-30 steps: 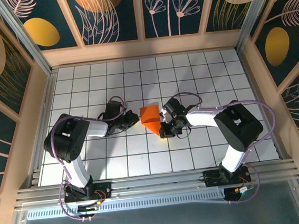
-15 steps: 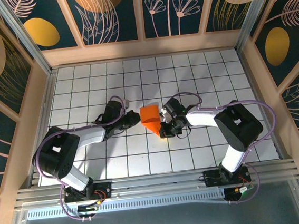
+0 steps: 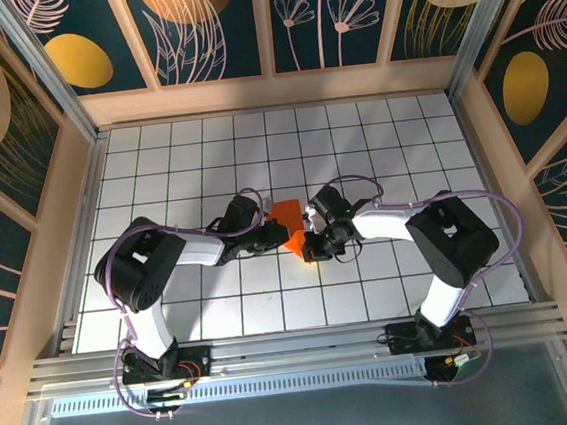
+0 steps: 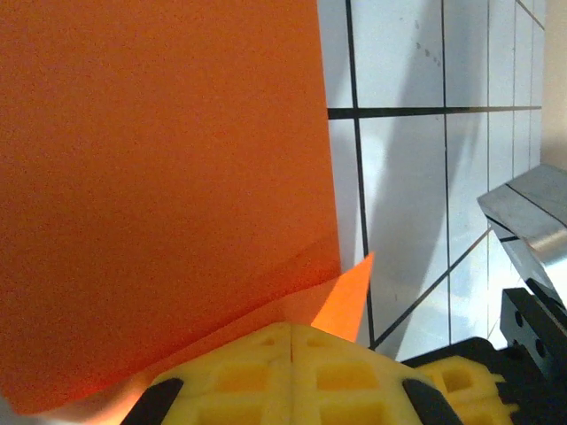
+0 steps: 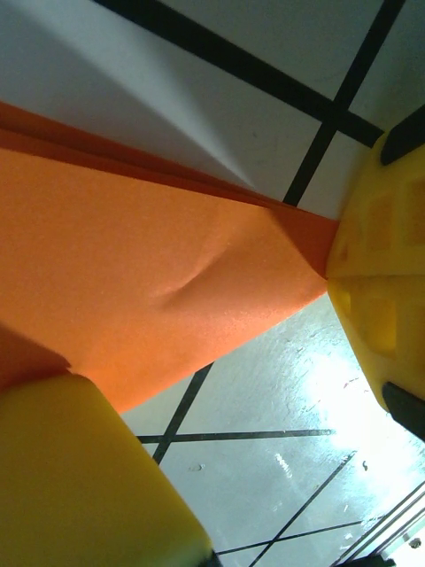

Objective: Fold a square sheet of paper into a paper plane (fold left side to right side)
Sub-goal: Third fold the triangle at the center of the table.

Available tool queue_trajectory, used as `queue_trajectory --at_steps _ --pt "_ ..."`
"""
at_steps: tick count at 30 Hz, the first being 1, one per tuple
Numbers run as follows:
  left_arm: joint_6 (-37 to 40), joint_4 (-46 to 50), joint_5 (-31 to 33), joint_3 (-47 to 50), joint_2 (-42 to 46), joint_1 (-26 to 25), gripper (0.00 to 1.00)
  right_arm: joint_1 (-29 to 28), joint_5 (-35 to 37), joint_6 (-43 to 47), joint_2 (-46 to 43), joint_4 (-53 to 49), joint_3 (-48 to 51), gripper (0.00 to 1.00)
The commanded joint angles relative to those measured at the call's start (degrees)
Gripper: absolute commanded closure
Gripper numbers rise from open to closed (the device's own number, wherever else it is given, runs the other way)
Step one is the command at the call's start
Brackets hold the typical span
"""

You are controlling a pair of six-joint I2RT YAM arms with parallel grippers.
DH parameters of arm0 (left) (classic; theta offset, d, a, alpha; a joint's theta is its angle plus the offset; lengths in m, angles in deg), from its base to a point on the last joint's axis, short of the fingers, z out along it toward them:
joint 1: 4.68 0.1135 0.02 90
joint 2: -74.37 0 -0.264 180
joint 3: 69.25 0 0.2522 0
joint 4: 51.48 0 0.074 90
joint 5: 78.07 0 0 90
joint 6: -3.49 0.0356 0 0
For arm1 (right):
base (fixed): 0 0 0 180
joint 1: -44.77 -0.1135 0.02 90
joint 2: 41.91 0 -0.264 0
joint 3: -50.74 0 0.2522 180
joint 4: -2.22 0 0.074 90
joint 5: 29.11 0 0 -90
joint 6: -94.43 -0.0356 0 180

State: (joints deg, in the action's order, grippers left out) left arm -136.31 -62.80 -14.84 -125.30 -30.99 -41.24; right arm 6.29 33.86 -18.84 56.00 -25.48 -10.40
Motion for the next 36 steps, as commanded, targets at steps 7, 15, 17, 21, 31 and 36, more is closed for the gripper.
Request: queue_trajectory --at_steps 7,15,17,21,31,36 --pt "-0.2 4.8 2.8 -0.3 -1.6 -0.3 1.00 -0.6 4.2 -1.6 0.7 -4.1 -0.9 1.00" --pt "0.9 7.8 5.5 -0.5 -1.4 -0.3 1.00 -0.5 1.9 -2.7 -3.9 -5.3 -3.8 1.00" --pt "1.0 7.7 5.5 -0.5 -1.5 -0.3 1.00 -0.5 1.0 -2.9 -3.7 -4.7 -3.8 1.00" --pt "1.1 7.9 5.7 -0.5 -1.4 -0.3 1.00 -0.9 -0.2 -3.9 -2.4 -2.2 -4.1 1.00" --pt "1.5 8.5 5.8 -0.7 -1.4 -0.3 1.00 -2.4 -0.1 -5.0 2.8 1.6 -6.2 1.00" --pt "1.5 8.6 5.8 -0.8 -1.6 -0.3 1.00 -2.5 0.9 -5.1 4.1 1.9 -7.0 1.00"
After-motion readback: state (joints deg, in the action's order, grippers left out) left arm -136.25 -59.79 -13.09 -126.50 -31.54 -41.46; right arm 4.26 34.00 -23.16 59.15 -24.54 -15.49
